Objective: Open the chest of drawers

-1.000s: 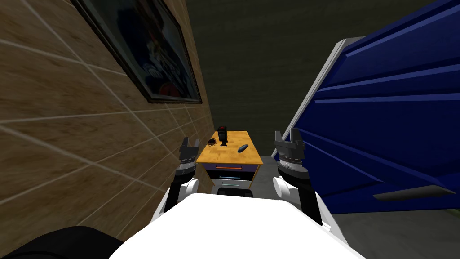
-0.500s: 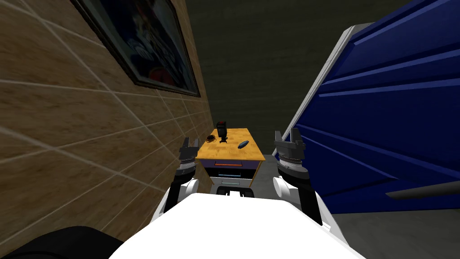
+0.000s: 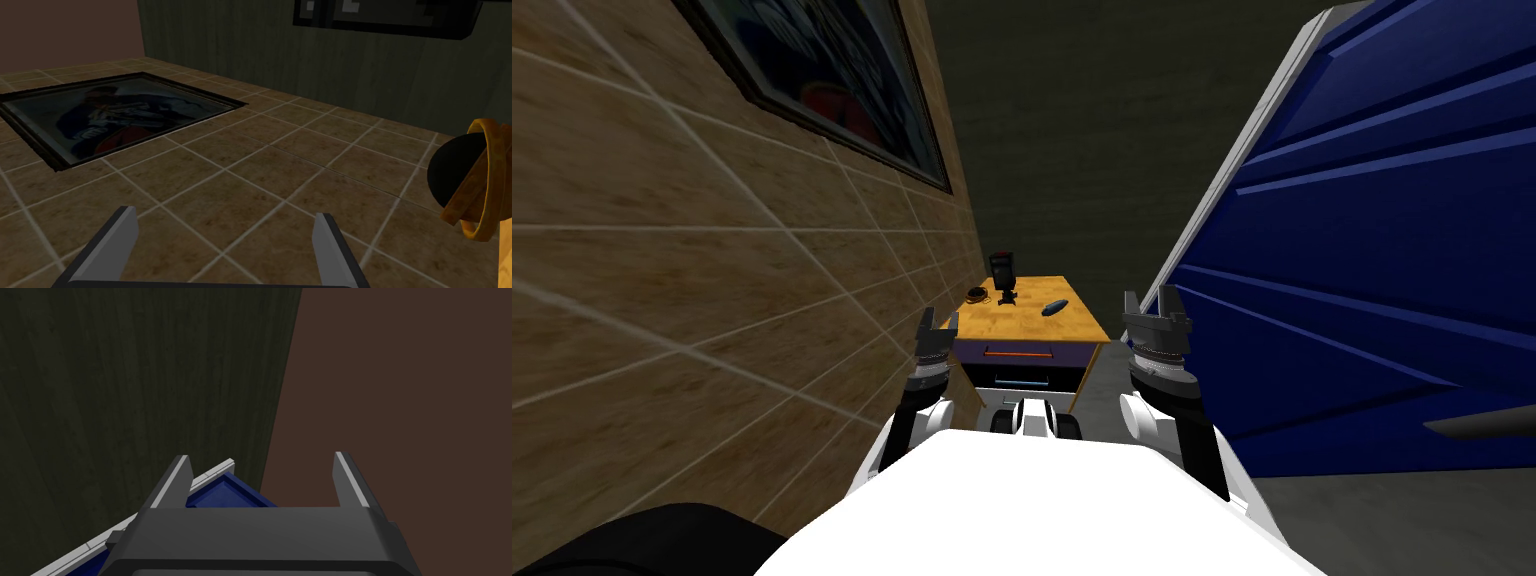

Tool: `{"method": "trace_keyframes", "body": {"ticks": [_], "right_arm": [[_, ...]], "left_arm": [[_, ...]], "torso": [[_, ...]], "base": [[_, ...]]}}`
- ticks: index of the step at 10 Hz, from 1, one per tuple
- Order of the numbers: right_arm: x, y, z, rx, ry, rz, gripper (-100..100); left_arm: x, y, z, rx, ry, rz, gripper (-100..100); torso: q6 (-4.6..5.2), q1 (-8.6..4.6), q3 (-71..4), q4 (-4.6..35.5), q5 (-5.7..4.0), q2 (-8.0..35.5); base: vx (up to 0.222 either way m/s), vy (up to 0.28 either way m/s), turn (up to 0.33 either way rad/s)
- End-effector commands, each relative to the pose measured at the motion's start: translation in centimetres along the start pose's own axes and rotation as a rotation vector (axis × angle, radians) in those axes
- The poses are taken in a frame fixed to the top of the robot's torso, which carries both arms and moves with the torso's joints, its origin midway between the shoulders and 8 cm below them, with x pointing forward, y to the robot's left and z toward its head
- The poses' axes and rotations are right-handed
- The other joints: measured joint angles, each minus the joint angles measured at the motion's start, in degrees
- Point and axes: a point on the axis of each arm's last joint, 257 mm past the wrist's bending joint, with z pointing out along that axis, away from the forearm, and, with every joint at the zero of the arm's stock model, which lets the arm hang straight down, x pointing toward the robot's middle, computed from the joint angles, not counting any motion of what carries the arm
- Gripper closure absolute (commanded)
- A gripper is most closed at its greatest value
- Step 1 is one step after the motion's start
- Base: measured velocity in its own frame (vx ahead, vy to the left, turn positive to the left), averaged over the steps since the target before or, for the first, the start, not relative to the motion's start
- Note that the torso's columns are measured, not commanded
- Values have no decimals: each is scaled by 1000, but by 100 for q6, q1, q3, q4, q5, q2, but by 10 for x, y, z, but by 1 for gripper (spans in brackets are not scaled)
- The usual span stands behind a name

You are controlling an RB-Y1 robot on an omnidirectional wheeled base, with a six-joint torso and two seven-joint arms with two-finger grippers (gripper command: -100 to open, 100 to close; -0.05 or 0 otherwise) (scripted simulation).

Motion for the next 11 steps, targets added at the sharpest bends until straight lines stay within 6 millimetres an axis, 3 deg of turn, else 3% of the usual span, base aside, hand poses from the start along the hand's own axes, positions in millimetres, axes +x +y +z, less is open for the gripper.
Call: {"method": "trace_keyframes", "body": {"ticks": [1,11], "right_arm": [[0,0,0,0,0,0,0],[0,0,0,0,0,0,0]], "left_arm": [[3,13,-5,-5,33,15,-100],[7,67,-42,-30,100,52,-100]], "torso": [[0,2,-26,16,0,14],[0,8,-30,24,3,23]], "base": [[9,-21,8],[11,-26,10]]}}
